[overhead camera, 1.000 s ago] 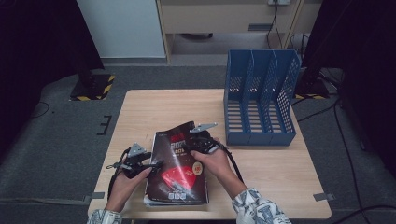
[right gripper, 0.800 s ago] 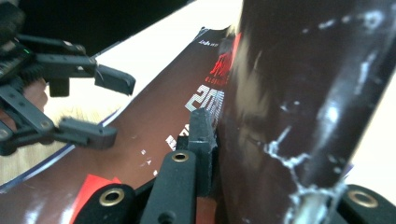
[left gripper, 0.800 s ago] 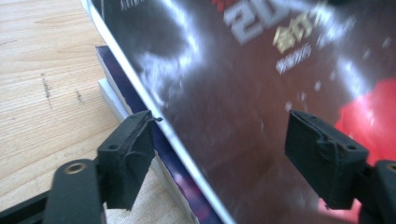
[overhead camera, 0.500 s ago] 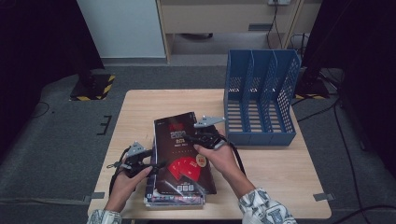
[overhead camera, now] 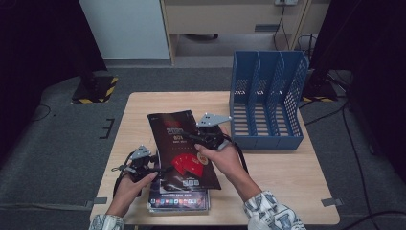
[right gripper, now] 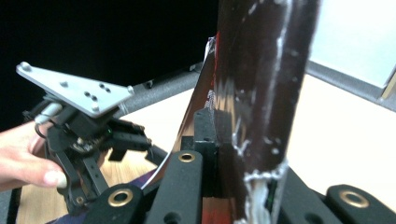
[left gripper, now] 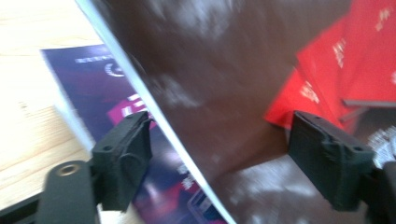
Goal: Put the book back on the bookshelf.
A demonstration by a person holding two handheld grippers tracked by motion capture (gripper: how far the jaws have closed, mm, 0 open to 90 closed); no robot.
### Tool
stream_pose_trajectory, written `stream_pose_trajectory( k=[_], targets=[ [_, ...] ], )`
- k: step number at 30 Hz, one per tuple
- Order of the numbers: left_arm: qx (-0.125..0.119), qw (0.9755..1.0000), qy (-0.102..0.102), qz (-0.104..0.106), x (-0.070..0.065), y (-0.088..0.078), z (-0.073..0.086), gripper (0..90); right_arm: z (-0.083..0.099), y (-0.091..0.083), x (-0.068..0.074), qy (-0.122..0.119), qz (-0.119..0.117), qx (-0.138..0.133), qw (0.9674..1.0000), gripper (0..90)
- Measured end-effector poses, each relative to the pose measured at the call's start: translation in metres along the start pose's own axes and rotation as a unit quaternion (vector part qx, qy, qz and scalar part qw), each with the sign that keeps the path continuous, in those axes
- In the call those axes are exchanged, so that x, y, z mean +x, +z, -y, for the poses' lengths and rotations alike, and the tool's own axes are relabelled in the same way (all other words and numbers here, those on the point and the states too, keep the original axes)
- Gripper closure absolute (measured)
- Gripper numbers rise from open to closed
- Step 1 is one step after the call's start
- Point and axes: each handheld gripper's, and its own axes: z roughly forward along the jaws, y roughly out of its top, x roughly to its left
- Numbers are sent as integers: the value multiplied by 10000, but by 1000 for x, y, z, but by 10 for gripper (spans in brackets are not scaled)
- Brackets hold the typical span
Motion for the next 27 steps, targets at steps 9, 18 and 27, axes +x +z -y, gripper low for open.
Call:
stream_pose_trajectory(
  k=[9,18,27],
  targets=[
    [17,9994,-221,281,12,-2,0,524,-2,-4,1,-44,-108,-94,9999,869],
    [61,9990,-429,132,17,-4,-2,816,1,-3,-5,-59,-75,-13,10000,867],
    [-103,9995,-287,-48,16,-12,-6,845,-1,-8,-11,-124,109,160,9997,853]
  ],
)
